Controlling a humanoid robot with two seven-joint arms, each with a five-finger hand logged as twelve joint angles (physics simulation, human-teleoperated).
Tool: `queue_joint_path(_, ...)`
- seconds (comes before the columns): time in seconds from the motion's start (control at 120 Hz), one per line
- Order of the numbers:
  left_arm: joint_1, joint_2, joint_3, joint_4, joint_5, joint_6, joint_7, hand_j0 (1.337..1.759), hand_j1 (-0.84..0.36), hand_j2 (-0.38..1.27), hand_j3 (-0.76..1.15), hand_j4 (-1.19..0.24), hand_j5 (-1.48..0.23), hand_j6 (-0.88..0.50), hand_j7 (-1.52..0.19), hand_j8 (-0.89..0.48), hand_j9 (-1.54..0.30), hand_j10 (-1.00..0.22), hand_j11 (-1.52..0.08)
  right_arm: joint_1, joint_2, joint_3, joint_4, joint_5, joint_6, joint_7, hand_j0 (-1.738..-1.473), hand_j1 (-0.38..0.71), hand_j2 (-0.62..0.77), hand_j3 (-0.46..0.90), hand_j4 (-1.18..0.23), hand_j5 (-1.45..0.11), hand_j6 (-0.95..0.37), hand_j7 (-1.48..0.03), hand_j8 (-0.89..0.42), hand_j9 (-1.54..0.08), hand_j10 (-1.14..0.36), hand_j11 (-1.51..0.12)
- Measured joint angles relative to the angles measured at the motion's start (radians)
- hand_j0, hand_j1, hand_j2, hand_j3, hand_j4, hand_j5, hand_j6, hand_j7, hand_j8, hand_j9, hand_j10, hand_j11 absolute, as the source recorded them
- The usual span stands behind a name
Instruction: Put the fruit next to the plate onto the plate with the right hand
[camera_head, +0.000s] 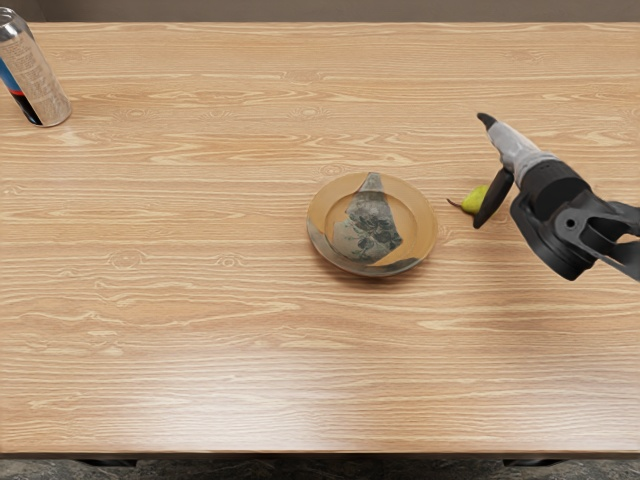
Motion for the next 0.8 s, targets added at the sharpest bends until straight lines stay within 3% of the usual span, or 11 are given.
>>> queue_joint_path(0.158,0.000,0.000,0.000,0.000,0.000,0.000,0.000,1.658,0.35,0.00,0.00,0.00,0.00,0.00,0.00,0.00,0.00,0.00,0.00,-0.011,0.007,-0.010,-0.004,-0.007,-0.036,-0.002,-1.658,-0.32,0.00,0.00,-0.03,-0.04,-0.03,-0.04,-0.03,-0.04,-0.03,-0.04)
queue_joint_path(0.533,0.000,0.000,0.000,0.000,0.000,0.000,0.000,1.658,0.35,0.00,0.00,0.00,0.00,0.00,0.00,0.00,0.00,0.00,0.00,-0.042,0.028,-0.013,-0.035,-0.007,-0.040,-0.003,-1.658,0.00,-0.05,0.00,-0.29,-0.38,-0.29,-0.38,-0.29,-0.38,-0.29,-0.38)
queue_joint_path(0.8,0.000,0.000,0.000,0.000,0.000,0.000,0.000,1.658,0.35,0.00,0.00,0.00,0.00,0.00,0.00,0.00,0.00,0.00,0.00,-0.064,0.067,-0.012,-0.074,-0.003,-0.040,-0.003,-1.658,0.07,-0.07,0.00,-0.36,-0.46,-0.36,-0.46,-0.36,-0.46,-0.36,-0.46)
